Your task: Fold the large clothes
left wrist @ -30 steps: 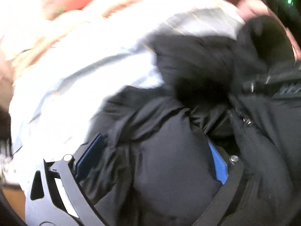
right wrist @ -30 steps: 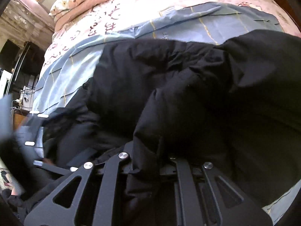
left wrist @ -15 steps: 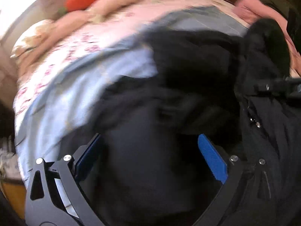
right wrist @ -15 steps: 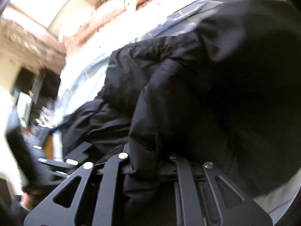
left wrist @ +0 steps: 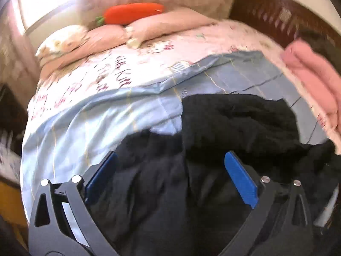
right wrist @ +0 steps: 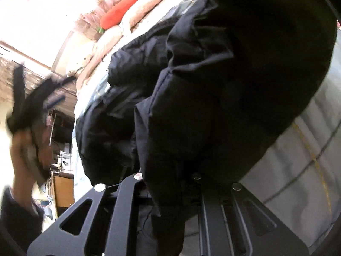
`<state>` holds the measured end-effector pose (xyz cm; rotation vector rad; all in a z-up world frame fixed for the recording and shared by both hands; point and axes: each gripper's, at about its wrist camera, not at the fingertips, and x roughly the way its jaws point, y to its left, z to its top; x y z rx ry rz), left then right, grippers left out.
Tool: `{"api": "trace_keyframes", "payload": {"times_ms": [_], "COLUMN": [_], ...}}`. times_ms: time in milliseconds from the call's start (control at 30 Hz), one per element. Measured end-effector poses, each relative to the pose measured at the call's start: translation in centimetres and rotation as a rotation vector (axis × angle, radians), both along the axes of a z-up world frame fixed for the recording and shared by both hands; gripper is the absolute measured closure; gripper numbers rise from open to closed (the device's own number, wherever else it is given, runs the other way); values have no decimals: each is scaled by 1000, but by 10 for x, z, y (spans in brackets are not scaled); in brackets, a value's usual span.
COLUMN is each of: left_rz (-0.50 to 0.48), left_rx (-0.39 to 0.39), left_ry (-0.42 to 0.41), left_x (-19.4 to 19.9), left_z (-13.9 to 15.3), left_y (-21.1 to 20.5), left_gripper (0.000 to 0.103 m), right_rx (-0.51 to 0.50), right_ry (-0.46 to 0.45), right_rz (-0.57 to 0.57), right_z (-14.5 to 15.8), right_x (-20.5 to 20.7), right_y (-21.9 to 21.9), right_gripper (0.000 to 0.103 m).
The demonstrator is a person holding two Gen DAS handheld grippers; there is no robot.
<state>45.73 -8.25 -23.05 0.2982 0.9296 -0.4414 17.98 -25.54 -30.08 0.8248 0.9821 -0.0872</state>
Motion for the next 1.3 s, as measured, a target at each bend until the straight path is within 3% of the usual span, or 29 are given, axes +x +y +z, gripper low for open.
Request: {"api": "trace_keyframes", "payload": {"times_ms": [167,200,233,267,300,367,433,567,633,733,833,1000,1067,1300], "left_rz": [5,9,4,8,23,-4,-2,97,126,166,163,74,48,20], "left_rx": [17,-2,-52,-105,-126,-133,-144,-300,-335,-349,-302,-60,-11,-70], "left_ry": [127,154,225,316,338,283,249,334,360,442,442,422,427,600], "left_x": [71,78,87,91,92,78,57,8,-19,-35,-28,-12,-7,27], "left_z": [-59,-70,-82,-92,-95,-82,-65,-45,-46,-77,-102,-105,-107,-126], "left_y": [-45,-47,-49,-50,-50,-49,-44,-1,19,35,33,4,4,24], "left_gripper": [3,24,73,85,87,98,99,100,100,99,99,89,83,82], "right_rx": [25,25,30,36,38,34,31,20,9,-8,-28,-110,-111,-178], "right_ry": [26,27,26,27,29,26,26,0,-21,-69,-112,-157,-163,-132], "right_rz": [-41,-41,-43,-48,-50,-56,-61,-68,-57,-40,-6,116,147,282], "right_z": [-16,-18,-20,-21,-22,-23,-23,-8,3,24,39,35,29,27], "right_x": [-17,-15,-14,-15,-16,-21,-20,-16,-11,1,22,95,127,215], "right_y": [-7,-5,-4,-4,-5,-7,-4,-8,-11,-13,-13,-3,0,24], "right_gripper": [90,89,88,88,87,87,87,85,85,85,85,85,85,85]}}
